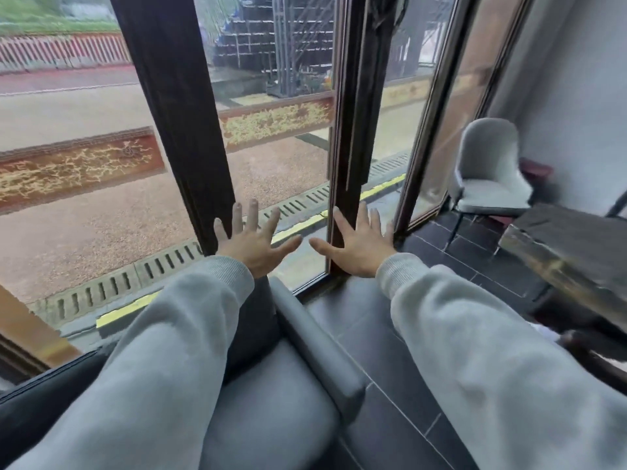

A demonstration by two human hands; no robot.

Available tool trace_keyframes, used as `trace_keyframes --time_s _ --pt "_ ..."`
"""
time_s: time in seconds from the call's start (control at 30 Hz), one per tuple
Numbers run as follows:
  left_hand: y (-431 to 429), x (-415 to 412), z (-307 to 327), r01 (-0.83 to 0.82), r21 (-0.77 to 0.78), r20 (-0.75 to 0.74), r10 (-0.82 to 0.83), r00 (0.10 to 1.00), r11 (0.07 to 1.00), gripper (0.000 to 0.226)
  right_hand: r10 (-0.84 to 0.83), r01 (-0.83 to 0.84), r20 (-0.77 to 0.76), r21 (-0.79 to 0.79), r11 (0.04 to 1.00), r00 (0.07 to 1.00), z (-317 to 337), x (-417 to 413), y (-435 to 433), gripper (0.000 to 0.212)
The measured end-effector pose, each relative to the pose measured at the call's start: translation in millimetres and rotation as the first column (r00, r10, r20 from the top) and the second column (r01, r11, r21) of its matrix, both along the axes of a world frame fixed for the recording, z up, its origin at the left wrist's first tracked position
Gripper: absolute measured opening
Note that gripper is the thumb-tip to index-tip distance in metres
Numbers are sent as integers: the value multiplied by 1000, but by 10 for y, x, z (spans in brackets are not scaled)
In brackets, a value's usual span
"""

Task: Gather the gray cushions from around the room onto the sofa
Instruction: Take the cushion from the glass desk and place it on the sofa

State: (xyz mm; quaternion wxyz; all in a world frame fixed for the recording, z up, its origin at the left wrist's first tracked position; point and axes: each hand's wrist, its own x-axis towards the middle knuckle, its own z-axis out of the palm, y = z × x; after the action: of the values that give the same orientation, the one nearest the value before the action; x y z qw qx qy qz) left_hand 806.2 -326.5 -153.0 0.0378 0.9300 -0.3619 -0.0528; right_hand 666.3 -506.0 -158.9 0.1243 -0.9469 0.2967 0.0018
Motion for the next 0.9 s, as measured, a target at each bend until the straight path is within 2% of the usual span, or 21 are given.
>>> trace_keyframes --time_s 0.2,0.37,0.53,0.6,0.77,0.9 --pt "-1011 -955 293 240 -23 56 -239 969 970 111 -276 276 47 11 961 960 315 -1383 -663 111" --pt "-1862 -2077 451 455 -43 73 -451 889 889 108 -527 524 74 61 850 847 409 -2907 -1065 108" --pt "-2612 -3577 428 658 -53 115 -650 752 752 104 -727 707 97 179 684 679 441 -4570 -1174 109" --pt "-2803 -4269 376 728 -63 127 -718 684 683 101 -768 752 89 158 639 634 453 -5217 -1138 108" --pt "-3030 -6015 328 865 -36 88 -861 502 500 113 -855 845 71 132 518 514 480 -6751 -956 107" --pt "-3079 -7257 387 934 -37 88 -930 358 356 111 -921 913 90 125 387 378 499 -7892 -679 108"
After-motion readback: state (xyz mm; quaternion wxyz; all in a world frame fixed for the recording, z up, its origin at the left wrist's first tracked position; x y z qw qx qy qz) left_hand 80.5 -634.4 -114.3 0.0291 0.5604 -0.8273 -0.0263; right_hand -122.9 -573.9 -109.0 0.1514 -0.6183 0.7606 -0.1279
